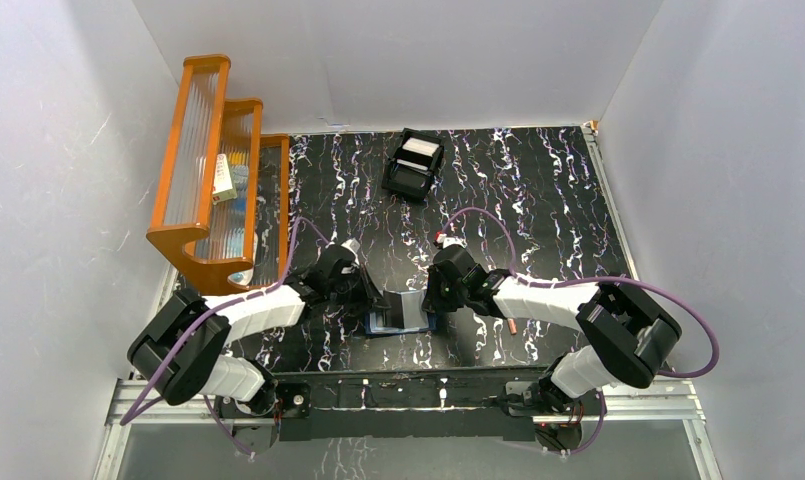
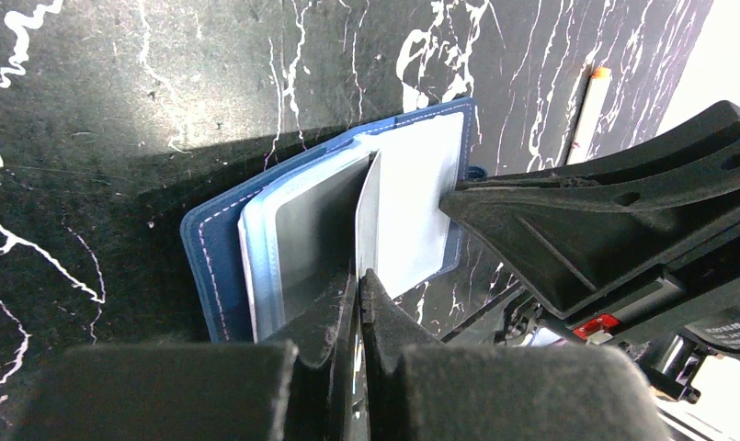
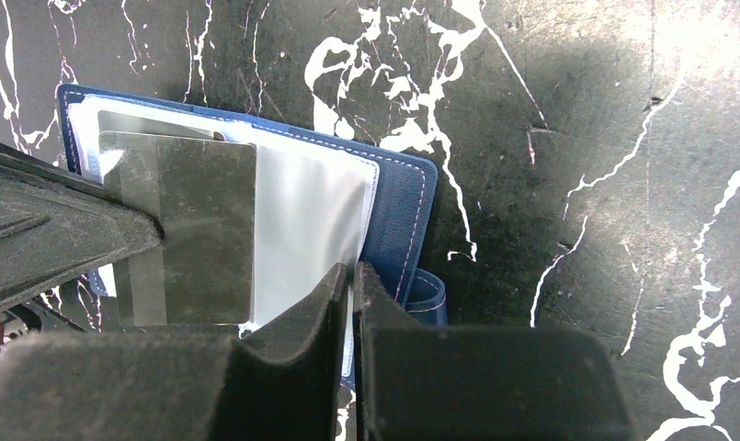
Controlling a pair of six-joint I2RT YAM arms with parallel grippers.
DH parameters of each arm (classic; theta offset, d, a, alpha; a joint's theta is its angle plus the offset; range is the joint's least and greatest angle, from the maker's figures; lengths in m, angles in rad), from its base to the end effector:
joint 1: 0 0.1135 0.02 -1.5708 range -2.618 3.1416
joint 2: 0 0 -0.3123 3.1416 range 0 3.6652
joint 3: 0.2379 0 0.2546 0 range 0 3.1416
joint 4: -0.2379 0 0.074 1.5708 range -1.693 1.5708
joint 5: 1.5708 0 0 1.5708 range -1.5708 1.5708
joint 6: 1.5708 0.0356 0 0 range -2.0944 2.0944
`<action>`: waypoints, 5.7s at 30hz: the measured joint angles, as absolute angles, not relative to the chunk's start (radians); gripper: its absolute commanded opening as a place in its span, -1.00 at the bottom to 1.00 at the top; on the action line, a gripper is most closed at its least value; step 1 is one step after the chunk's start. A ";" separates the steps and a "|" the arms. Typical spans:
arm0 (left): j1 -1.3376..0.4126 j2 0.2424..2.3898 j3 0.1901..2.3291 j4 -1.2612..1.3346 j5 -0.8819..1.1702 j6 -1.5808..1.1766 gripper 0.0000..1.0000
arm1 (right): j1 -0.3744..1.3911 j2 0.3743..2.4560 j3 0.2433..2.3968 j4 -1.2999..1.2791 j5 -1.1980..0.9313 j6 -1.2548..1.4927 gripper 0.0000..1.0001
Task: Put the credit cards into the card holder
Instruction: Insert the credit card into the card holder, then turn over the card slot in the card holder.
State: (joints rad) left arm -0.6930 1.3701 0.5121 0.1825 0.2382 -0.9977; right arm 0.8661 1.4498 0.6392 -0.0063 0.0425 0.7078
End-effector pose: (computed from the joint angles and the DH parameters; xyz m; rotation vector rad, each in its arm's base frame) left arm 0.1867 -0.1660 0.2037 -0.2370 2.4882 -1.0946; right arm 0.1769 0.2057 0.2057 -0.1767 2.4941 0.6635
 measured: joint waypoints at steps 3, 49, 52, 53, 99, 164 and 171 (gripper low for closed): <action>-0.693 1.372 0.538 0.143 0.235 -0.987 -1.00 | 0.866 1.450 0.639 -0.005 0.042 0.708 -0.70; -0.690 1.418 0.624 -0.032 0.217 -1.037 -1.00 | 0.867 1.454 0.639 0.003 0.031 0.710 -0.65; -0.690 1.433 0.624 -0.021 0.224 -1.043 -1.00 | 0.867 1.455 0.639 0.003 0.028 0.710 -0.65; -0.690 1.441 0.626 -0.016 0.227 -1.046 -1.00 | 0.866 1.455 0.639 0.003 0.027 0.710 -0.65; -0.736 1.388 0.565 0.086 0.084 -1.059 -0.17 | 0.866 1.382 0.609 0.004 -0.012 0.765 -0.58; -0.762 1.332 0.749 -0.176 0.024 -0.882 -0.07 | 0.867 1.329 0.589 -0.030 -0.001 0.805 -0.38; -0.622 1.277 0.681 -0.233 0.050 -0.855 -0.03 | 0.867 1.335 0.653 -0.028 -0.048 0.810 -0.43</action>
